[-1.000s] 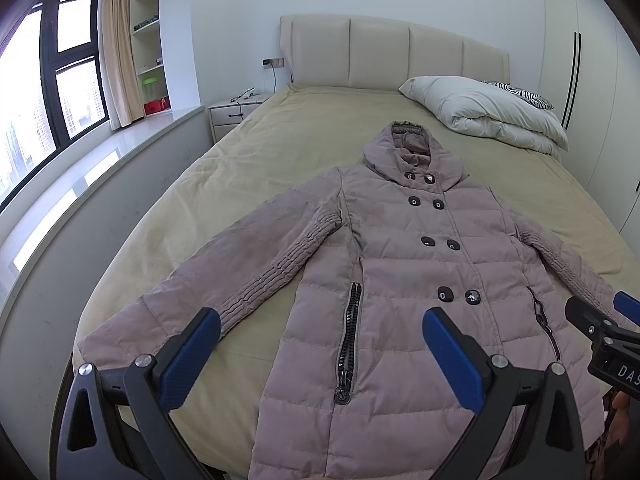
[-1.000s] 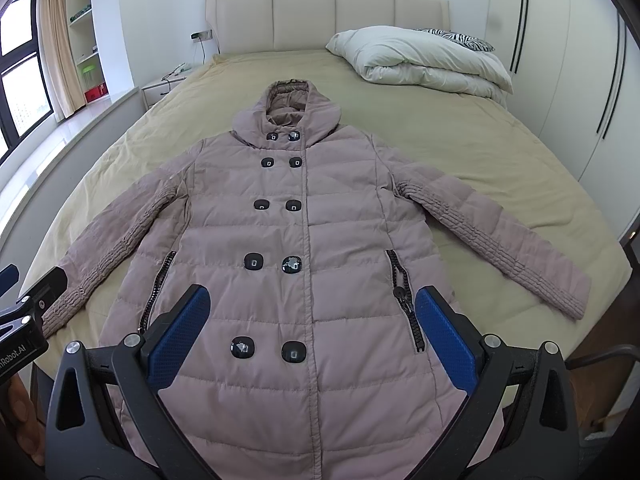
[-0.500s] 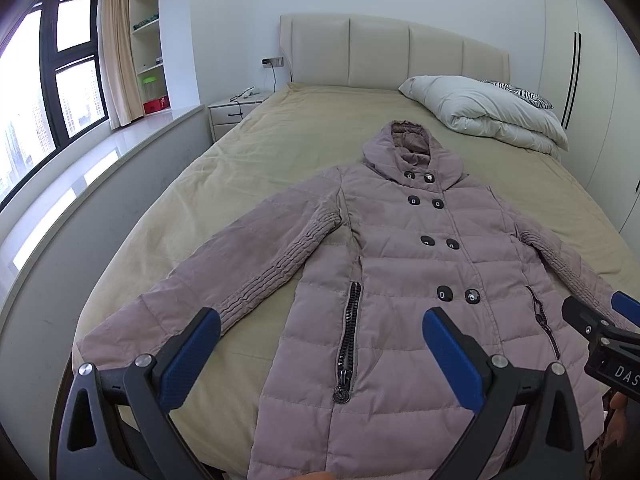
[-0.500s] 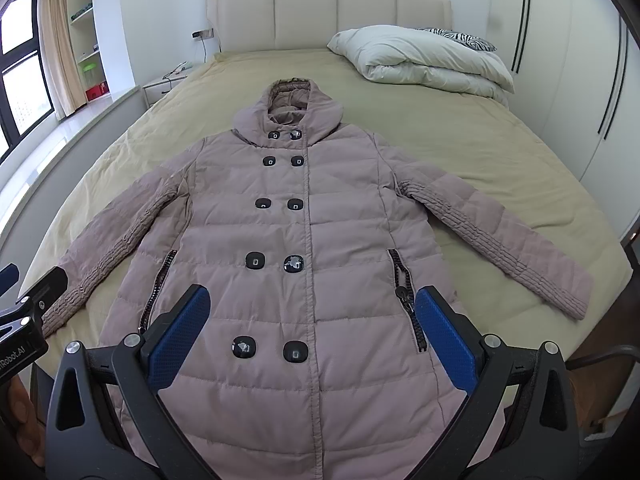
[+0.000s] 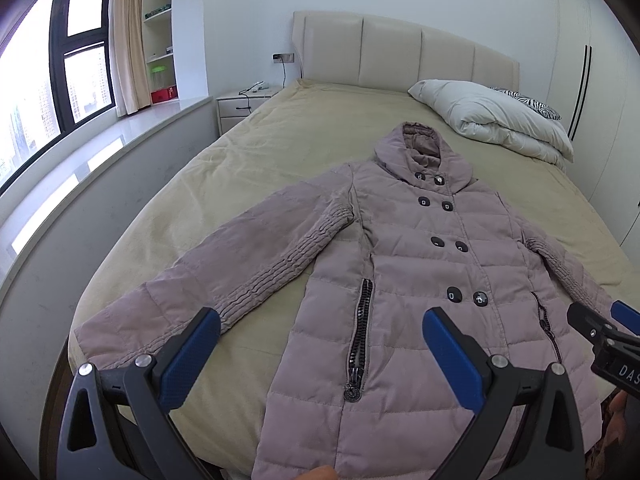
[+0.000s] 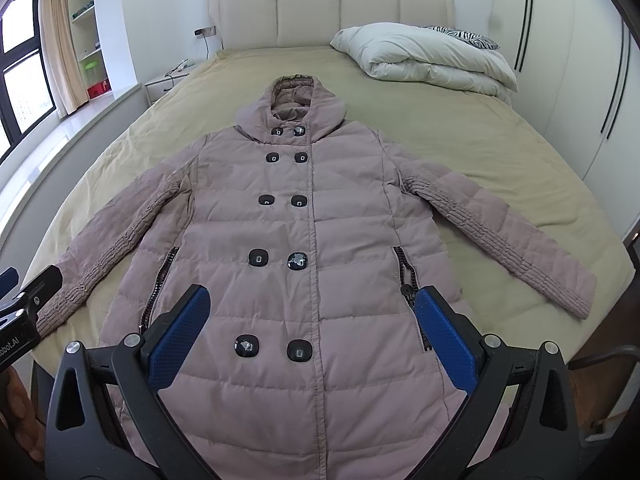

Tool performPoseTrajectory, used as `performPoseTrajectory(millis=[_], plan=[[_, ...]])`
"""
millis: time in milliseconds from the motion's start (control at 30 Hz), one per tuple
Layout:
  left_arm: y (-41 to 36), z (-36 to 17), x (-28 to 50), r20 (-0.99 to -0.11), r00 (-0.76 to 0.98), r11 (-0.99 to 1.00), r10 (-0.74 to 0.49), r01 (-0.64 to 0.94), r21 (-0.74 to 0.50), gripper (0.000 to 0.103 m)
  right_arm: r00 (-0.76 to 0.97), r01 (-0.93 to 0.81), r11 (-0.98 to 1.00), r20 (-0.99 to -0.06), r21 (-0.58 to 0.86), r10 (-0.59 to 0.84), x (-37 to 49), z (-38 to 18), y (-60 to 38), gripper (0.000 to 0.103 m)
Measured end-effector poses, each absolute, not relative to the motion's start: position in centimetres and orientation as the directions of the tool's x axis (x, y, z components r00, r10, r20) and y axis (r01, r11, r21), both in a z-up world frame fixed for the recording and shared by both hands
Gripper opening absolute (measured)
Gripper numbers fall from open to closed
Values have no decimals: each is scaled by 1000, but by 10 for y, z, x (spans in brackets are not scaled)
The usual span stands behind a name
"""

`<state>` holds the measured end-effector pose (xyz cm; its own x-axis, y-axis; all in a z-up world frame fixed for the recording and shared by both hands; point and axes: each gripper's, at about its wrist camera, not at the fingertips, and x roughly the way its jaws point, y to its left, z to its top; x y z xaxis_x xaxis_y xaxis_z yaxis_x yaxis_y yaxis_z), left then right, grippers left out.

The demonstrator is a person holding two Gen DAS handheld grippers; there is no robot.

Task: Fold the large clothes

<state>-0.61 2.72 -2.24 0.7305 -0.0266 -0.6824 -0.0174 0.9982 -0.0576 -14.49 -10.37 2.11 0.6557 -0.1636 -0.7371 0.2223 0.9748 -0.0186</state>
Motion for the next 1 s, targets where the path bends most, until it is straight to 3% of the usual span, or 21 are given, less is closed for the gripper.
performPoseTrajectory(millis=[167, 367, 467, 700, 1000], plan=[[110, -57, -12, -692, 691, 905, -211, -128, -405, 103, 651, 179, 982, -757, 69, -65, -139, 10, -103, 103], [202, -98, -46, -641, 728, 680, -242, -344, -647, 103, 622, 89, 984, -781, 153, 65, -126, -11, -82, 103], [232, -116, -63, -563, 784, 498, -260, -391, -774, 102, 618, 59, 985, -781, 160, 90, -123, -16, -71, 103], [246, -150, -54, -535, 809, 344, -243, -443, -828, 86, 599, 71, 981, -794, 180, 102, -123, -23, -75, 103], [253, -170, -52, -584, 808, 278, -74, -546, -790, 86, 583, 110, 975, -807, 191, 93, -123, -26, -89, 103]])
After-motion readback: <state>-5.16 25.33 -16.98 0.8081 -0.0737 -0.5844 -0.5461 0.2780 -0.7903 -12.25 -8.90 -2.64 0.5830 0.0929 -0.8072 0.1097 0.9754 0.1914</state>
